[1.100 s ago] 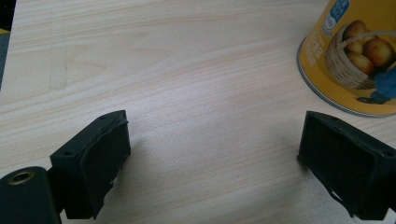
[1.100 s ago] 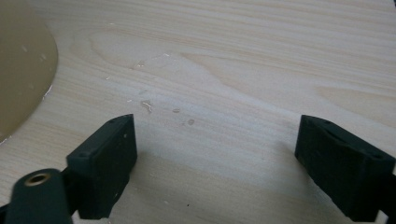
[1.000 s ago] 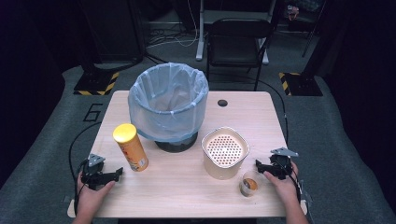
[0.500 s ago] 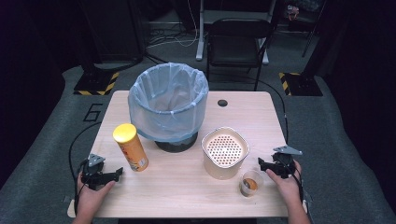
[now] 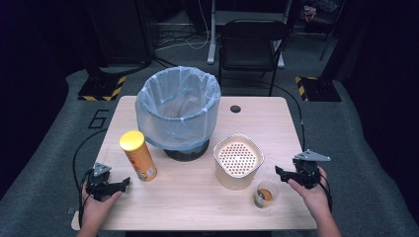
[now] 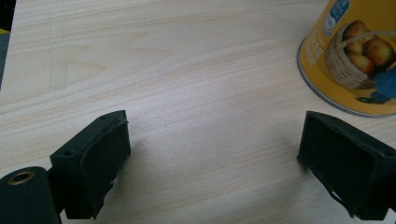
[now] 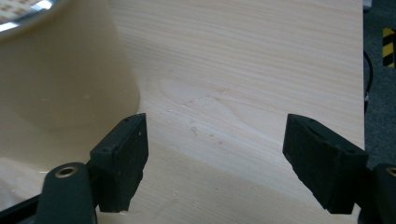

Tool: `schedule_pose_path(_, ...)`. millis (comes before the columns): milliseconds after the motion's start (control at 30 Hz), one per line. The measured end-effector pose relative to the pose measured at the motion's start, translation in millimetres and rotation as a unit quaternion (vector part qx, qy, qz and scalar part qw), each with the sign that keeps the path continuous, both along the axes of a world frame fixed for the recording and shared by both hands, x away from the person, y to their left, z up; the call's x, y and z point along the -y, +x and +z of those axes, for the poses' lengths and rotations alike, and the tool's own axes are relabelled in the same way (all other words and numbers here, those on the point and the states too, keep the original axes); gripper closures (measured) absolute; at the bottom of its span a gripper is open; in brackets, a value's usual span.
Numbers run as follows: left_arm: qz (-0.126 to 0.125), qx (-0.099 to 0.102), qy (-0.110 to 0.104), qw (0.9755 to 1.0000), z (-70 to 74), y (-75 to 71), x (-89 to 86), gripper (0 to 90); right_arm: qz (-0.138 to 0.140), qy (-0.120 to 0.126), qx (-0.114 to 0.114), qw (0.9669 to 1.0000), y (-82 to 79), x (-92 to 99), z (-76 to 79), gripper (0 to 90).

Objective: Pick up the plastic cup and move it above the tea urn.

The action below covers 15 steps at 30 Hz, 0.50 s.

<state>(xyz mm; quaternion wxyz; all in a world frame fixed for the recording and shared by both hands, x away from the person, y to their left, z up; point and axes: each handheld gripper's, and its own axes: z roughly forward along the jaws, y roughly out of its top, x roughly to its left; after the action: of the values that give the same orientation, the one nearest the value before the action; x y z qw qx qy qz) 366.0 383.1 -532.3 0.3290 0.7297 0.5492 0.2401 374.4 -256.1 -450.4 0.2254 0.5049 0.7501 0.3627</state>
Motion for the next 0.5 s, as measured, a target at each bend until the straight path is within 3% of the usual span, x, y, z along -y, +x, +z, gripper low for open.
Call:
schedule_pose_path(300,0.000,0.000,0.000,1.0000,0.1,0.0,0.0,8.8,0.045,0.018,0.008,0.9988,-12.9,-11.0,22.6,21.3)
schedule_pose_path(500,0.000,0.000,0.000,1.0000,0.1,-0.1,0.1,8.8,0.085,0.020,0.004,0.9962,-22.2,-22.0,27.8,16.1)
